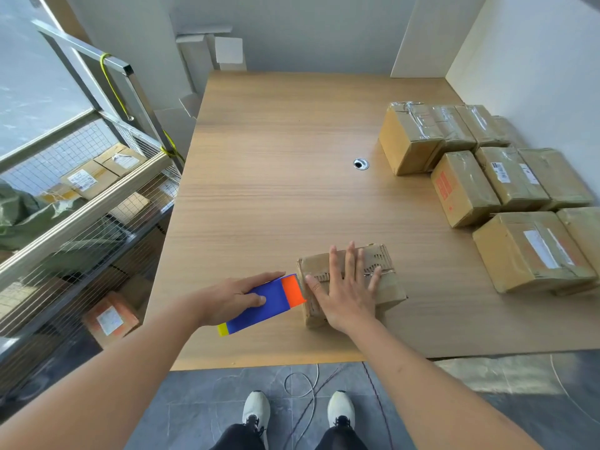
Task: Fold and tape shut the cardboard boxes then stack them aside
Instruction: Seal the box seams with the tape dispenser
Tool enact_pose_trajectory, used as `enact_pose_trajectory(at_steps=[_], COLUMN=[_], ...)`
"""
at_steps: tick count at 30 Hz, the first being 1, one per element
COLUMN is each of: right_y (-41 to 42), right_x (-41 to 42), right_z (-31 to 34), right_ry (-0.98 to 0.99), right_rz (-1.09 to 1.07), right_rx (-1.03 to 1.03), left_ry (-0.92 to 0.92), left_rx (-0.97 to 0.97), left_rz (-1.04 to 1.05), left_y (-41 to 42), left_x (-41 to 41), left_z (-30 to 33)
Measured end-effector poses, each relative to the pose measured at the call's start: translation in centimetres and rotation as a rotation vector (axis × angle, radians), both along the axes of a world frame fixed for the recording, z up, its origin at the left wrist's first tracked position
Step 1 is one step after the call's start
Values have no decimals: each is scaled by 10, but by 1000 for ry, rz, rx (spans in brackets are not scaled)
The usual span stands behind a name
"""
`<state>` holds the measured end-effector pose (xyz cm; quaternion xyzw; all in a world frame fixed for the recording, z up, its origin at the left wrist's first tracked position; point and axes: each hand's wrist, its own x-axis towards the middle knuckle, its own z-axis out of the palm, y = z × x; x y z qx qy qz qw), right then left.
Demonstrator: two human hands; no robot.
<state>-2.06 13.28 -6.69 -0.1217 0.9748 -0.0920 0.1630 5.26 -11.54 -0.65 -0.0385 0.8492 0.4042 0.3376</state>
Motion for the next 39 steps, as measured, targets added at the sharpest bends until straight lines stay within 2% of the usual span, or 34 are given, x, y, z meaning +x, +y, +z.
enact_pose_trajectory(at_steps=[4,8,14,27,39], right_y=[0,0,2,4,3], right_x=[-2,-5,-10,-13,-12], right_z=[-5,-5,-3,-3,0], right_ry=[16,15,7,-18,-17], right_rz=[5,27,70,102,100], right_rx=[63,67,77,66,81], left_ry=[169,209,197,168,141], left_rx=[-65,-71,-36,7,-82], left_rz=[-177,-232,-225,-341,-325], left_y=[-6,-16,-25,-37,-26], left_x=[3,0,-5,-14,-30], left_z=[-8,-22,-21,-11,-27])
